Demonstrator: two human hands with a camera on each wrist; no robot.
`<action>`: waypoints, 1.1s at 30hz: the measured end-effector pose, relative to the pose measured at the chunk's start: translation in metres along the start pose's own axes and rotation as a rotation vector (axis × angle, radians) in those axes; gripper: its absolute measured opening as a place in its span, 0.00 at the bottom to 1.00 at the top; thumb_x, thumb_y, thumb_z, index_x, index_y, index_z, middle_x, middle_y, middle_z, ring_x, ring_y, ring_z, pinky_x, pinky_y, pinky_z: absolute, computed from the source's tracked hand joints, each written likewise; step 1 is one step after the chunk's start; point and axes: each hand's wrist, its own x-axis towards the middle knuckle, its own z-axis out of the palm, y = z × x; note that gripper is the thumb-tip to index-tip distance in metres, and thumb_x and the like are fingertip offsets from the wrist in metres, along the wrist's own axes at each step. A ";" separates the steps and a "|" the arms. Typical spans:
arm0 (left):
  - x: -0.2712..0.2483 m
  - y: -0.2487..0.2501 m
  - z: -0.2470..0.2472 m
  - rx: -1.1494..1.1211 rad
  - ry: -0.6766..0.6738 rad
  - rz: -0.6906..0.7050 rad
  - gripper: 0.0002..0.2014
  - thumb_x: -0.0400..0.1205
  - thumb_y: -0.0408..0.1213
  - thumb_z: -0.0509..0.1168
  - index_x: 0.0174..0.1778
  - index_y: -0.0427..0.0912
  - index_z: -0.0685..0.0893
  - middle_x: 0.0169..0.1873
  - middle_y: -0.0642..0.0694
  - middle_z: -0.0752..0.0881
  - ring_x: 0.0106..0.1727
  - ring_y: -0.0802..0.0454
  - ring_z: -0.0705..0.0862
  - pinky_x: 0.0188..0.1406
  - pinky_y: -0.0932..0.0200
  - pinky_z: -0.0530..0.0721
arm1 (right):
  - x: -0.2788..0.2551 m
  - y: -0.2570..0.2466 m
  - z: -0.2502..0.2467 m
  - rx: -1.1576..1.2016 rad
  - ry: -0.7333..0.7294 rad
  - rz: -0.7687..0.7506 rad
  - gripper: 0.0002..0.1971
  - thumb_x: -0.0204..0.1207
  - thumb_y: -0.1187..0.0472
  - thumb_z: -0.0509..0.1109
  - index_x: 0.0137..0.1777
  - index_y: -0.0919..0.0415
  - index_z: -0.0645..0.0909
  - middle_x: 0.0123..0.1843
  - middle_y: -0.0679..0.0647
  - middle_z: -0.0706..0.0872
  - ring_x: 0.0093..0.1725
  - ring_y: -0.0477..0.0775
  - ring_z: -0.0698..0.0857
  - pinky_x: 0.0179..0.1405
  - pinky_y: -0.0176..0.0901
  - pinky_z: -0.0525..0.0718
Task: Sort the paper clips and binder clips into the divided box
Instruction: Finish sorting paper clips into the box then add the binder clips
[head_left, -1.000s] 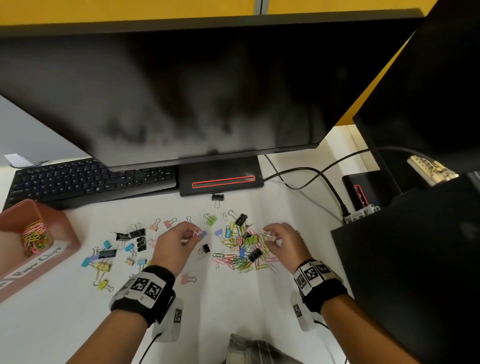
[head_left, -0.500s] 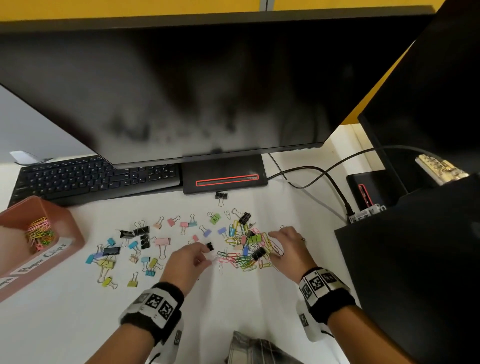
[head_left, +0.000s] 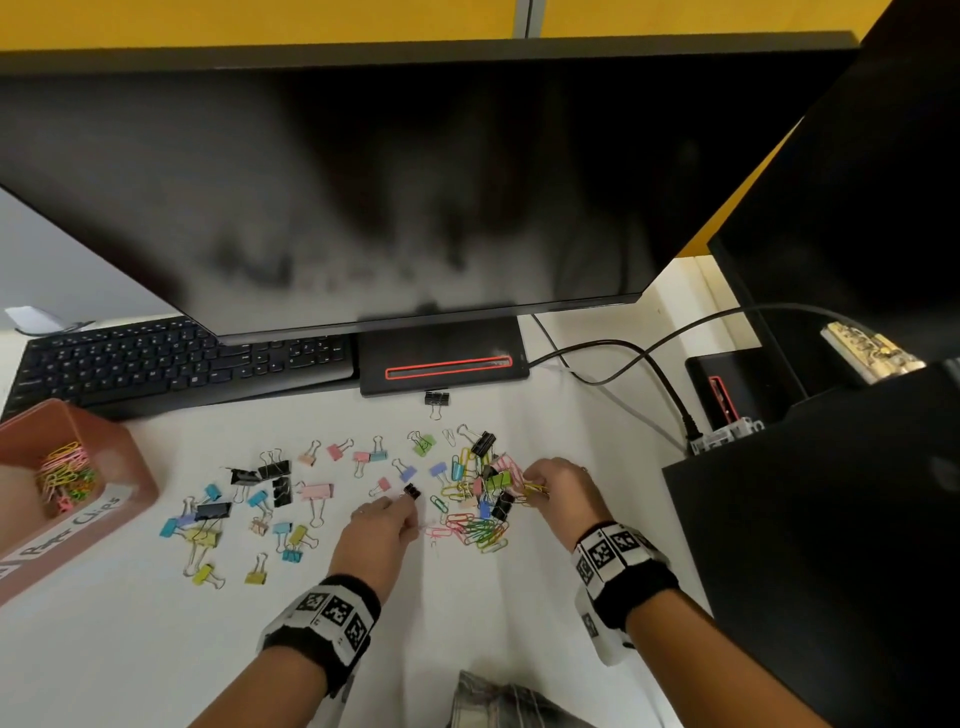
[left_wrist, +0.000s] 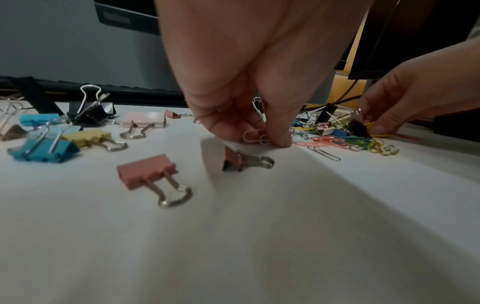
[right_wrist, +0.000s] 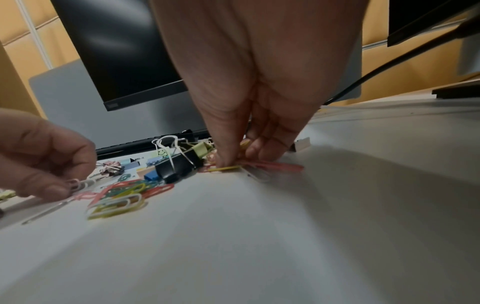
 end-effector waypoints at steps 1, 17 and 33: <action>-0.001 -0.001 -0.001 -0.026 -0.002 0.005 0.08 0.78 0.34 0.65 0.37 0.49 0.74 0.34 0.51 0.79 0.39 0.50 0.77 0.36 0.59 0.73 | 0.001 0.000 -0.001 0.004 -0.001 0.012 0.11 0.73 0.65 0.72 0.54 0.63 0.85 0.52 0.61 0.87 0.52 0.60 0.85 0.54 0.48 0.83; 0.014 0.016 0.016 0.014 -0.010 0.167 0.03 0.74 0.34 0.71 0.42 0.42 0.86 0.40 0.47 0.82 0.44 0.46 0.80 0.44 0.58 0.78 | 0.000 0.000 0.001 0.028 -0.008 0.094 0.05 0.73 0.64 0.72 0.47 0.61 0.86 0.47 0.59 0.88 0.47 0.59 0.85 0.46 0.44 0.82; -0.021 -0.005 -0.052 -0.212 0.178 0.195 0.03 0.78 0.34 0.68 0.39 0.45 0.82 0.35 0.58 0.78 0.39 0.59 0.77 0.38 0.75 0.70 | -0.024 -0.060 -0.003 0.219 0.108 -0.128 0.06 0.73 0.61 0.73 0.49 0.53 0.85 0.46 0.50 0.89 0.46 0.49 0.87 0.50 0.45 0.87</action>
